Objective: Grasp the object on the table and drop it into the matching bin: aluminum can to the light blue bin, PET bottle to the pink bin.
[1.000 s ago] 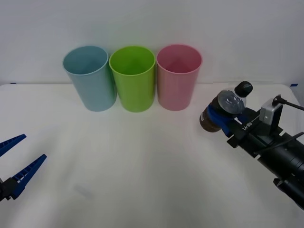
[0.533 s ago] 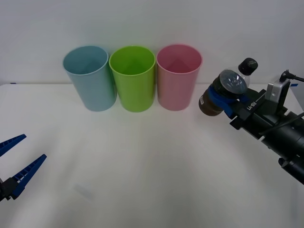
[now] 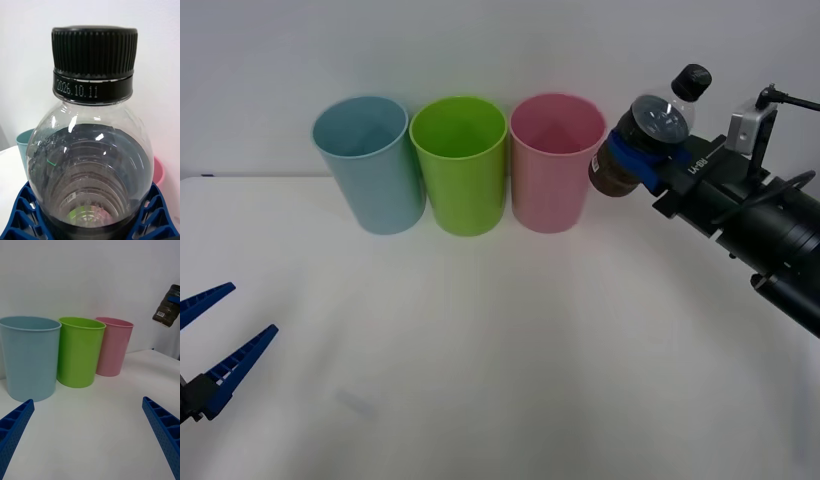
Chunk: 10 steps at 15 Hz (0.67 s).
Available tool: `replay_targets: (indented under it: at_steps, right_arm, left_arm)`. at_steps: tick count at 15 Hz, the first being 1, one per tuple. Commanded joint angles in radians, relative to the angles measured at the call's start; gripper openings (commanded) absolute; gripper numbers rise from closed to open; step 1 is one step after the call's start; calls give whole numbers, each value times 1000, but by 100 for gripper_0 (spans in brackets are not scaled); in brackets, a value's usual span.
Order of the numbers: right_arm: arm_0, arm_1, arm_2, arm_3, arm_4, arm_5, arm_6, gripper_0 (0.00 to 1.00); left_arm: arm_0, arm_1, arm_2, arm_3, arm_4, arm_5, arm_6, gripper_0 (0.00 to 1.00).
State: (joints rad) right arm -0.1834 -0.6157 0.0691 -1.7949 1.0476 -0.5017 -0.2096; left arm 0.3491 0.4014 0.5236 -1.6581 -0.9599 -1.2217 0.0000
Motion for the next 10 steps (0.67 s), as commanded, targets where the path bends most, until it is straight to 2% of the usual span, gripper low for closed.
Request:
replay_targets:
  at_steps: [1,10]
  right_arm:
    - [-82,-2,24,74,0,0,-16,0]
    - [-343,13,120,313,0,0,-63,0]
  left_arm:
    - [0,0,0,0,0,0,0,100]
    - [0,0,0,0,0,0,0,100]
